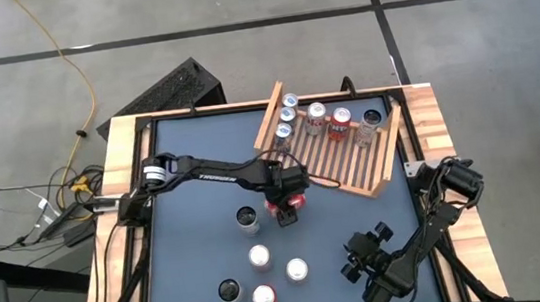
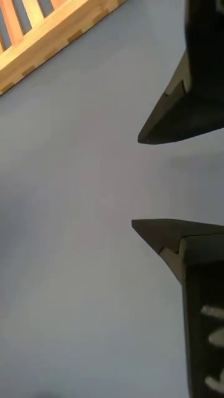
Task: Place canned beverage on shelf
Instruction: Put the top red soda can aligned with the other red soda can on the shelf
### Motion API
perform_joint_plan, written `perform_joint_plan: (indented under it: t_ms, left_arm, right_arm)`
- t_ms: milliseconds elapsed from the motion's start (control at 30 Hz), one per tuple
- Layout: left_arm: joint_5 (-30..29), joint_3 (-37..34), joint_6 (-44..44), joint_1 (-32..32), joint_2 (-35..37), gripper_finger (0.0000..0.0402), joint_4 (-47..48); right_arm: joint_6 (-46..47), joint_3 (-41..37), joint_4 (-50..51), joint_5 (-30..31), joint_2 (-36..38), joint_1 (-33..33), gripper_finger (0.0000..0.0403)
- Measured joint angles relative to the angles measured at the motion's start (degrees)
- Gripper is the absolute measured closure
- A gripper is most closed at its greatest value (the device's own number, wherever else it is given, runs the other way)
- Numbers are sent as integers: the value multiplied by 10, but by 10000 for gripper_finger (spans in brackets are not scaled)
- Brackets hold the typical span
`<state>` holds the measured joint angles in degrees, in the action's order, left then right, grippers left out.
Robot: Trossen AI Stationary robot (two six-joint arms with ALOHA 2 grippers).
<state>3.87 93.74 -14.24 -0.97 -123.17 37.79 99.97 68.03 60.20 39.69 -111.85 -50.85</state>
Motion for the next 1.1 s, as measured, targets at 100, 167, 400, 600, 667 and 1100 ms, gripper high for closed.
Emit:
perform_joint_plan:
  t_ms: [100,167,400,600,667,1100]
  left_arm:
    - [5,1,0,4,2,124,0]
    - [11,0,0,9,1,124,-5]
    - [-1,0,21,29,58,124,-71]
    - [1,-21,65,34,153,124,-176]
    - [18,-64,75,34,196,124,-259]
    - [250,-477,16,32,356,100,-943]
  right_arm:
    - [0,0,-8,24,0,0,227]
    - [2,0,-16,41,0,-2,229]
    - [37,0,-11,98,0,-16,235]
    - [82,0,-7,183,0,-37,239]
    - [93,0,-7,201,0,-44,239]
    - [78,0,-28,418,0,-57,240]
